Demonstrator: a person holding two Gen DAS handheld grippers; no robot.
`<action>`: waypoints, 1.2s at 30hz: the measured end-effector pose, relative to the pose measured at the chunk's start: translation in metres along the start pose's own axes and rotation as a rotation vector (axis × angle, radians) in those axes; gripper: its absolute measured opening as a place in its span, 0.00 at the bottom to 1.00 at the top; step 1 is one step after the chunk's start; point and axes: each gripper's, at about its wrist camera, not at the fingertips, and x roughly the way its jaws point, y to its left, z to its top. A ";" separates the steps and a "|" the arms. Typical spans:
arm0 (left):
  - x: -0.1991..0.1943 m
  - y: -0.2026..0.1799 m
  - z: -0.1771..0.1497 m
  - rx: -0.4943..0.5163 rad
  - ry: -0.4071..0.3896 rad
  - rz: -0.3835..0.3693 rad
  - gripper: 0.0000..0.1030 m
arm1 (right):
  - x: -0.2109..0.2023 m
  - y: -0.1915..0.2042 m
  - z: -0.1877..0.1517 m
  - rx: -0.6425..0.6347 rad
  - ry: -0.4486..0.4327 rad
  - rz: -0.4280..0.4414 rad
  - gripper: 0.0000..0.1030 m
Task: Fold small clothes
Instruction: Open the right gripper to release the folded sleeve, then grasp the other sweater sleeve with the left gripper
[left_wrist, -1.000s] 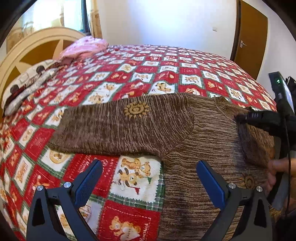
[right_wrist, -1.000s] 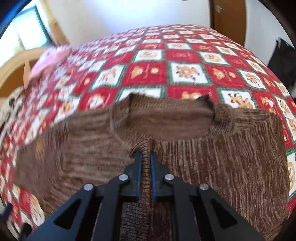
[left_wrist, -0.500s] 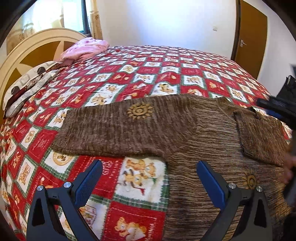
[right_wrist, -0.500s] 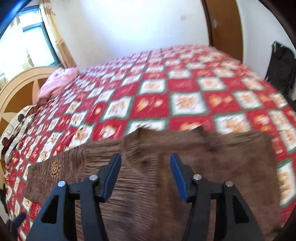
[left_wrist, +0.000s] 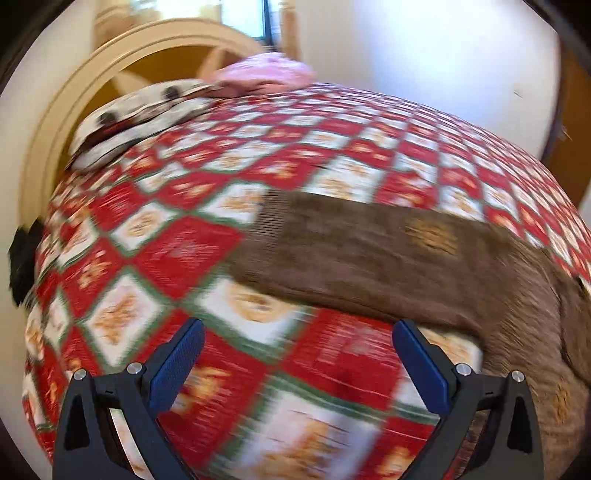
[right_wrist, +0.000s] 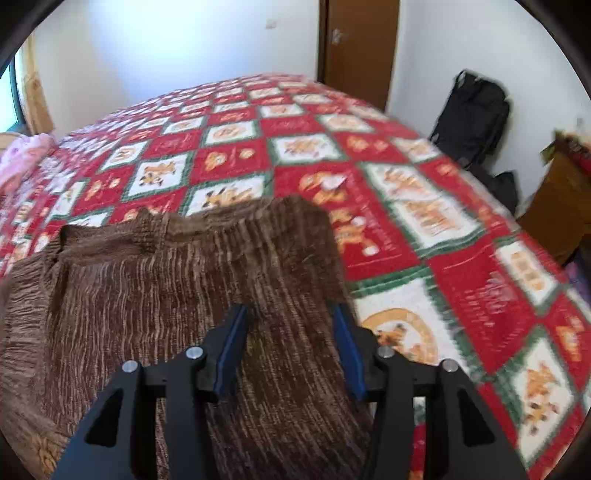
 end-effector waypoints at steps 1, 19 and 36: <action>0.002 0.011 0.004 -0.030 -0.002 0.010 0.99 | -0.010 0.005 0.001 -0.001 -0.037 0.014 0.49; 0.061 0.049 0.017 -0.440 0.072 -0.168 0.74 | -0.126 0.136 -0.046 -0.290 -0.191 0.405 0.54; 0.037 0.013 0.038 -0.272 -0.076 -0.098 0.08 | -0.136 0.123 -0.051 -0.232 -0.173 0.398 0.54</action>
